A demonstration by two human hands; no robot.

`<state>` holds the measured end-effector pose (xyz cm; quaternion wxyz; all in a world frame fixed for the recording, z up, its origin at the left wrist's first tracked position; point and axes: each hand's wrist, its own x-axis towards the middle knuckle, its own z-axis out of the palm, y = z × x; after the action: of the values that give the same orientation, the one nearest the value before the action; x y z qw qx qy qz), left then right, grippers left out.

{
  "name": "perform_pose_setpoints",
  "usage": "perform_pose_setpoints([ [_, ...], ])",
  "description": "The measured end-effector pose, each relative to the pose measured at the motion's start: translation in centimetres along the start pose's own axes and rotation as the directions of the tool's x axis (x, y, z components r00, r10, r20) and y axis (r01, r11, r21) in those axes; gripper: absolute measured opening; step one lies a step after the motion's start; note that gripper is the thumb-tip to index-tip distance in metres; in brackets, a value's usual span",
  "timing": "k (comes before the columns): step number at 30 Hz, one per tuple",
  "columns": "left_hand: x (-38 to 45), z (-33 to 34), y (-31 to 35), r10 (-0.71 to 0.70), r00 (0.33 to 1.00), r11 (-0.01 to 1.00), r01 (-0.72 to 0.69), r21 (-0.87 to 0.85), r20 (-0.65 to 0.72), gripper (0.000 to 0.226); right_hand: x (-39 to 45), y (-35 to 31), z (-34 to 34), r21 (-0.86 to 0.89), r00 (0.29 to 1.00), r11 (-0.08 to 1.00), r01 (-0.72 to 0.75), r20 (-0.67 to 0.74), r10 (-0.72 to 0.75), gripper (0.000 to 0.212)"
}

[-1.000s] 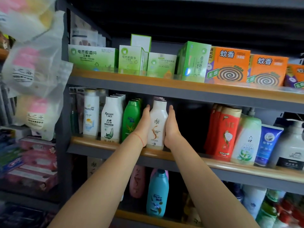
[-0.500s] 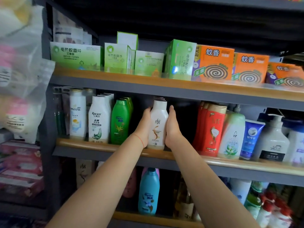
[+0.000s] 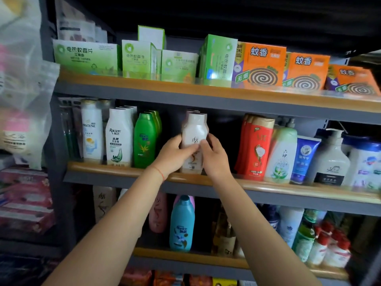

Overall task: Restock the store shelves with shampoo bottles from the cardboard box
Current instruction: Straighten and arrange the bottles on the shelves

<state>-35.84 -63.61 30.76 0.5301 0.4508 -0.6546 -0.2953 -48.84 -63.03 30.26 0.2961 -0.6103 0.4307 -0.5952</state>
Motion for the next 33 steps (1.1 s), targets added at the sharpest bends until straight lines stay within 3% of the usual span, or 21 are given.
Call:
perform_pose_setpoints([
  [8,0.6,3.7,0.9,-0.014,0.992,1.0,0.014,0.001,0.123,0.038,0.6,1.5,-3.1,-0.122,0.995,0.993,0.012,-0.097,-0.024,0.038],
  [14,1.5,6.7,1.1,0.009,0.987,1.0,-0.005,-0.023,0.163,0.031,-0.3,1.7,-5.7,-0.168,0.989,0.981,0.092,-0.101,-0.11,0.025],
  [16,1.9,7.2,1.1,-0.017,0.981,0.995,0.035,-0.091,0.192,0.033,-1.2,1.6,-6.5,-0.2,0.984,0.97,0.137,-0.087,-0.157,0.02],
  [19,2.8,7.4,1.1,-0.072,0.968,0.946,0.143,-0.292,0.24,0.06,-2.7,1.9,-7.5,-0.298,0.967,0.933,0.204,-0.089,-0.239,0.028],
  [24,3.8,8.4,2.0,-0.096,0.978,0.91,0.162,-0.381,0.187,0.087,-3.5,2.4,-8.9,-0.415,0.942,0.899,0.138,-0.224,-0.248,0.025],
  [33,3.9,12.3,2.5,-0.132,0.986,0.889,0.162,-0.428,0.101,0.076,-3.8,4.3,-9.2,-0.527,0.907,0.834,0.166,-0.25,-0.338,0.009],
])
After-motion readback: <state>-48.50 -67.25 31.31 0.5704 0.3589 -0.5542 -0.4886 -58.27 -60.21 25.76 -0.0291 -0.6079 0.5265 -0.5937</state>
